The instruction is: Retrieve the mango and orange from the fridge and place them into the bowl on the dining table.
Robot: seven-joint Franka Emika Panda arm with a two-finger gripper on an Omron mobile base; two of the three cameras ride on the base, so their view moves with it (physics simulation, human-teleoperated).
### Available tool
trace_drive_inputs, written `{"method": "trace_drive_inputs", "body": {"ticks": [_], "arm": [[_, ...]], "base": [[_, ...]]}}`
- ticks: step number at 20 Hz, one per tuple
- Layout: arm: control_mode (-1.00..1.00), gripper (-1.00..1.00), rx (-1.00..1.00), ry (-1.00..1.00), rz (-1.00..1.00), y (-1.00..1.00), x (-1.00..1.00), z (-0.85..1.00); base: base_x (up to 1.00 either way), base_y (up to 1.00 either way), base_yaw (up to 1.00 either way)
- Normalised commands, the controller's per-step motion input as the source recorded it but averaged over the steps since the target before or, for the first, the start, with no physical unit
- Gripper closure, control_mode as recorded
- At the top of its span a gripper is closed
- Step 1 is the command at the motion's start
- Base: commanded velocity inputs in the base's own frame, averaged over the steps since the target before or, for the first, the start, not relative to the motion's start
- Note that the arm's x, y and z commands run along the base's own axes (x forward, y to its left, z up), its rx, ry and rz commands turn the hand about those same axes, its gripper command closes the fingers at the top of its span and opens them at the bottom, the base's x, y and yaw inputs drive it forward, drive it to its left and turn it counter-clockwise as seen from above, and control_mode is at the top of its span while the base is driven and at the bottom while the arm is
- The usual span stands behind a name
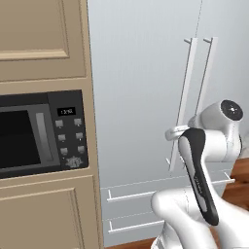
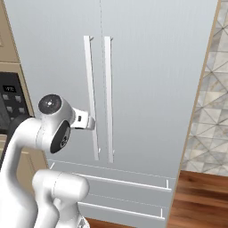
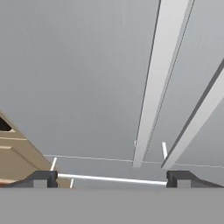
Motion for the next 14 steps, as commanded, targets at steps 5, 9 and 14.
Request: {"method": "trace_drive_inputs", "body": {"ticks": [5, 9, 14], "arm": [[1.00, -1.00, 0.00, 0.00, 0.00, 0.00, 0.00, 0.00], [1.00, -1.00, 0.00, 0.00, 0.00, 0.00, 0.00, 0.00], [1.00, -1.00, 0.00, 0.00, 0.00, 0.00, 0.00, 0.00]], "base": [[-0.34, 0.00, 0.00], [-0.43, -0.01, 0.00], [-0.52, -0.12, 0.00]]}}
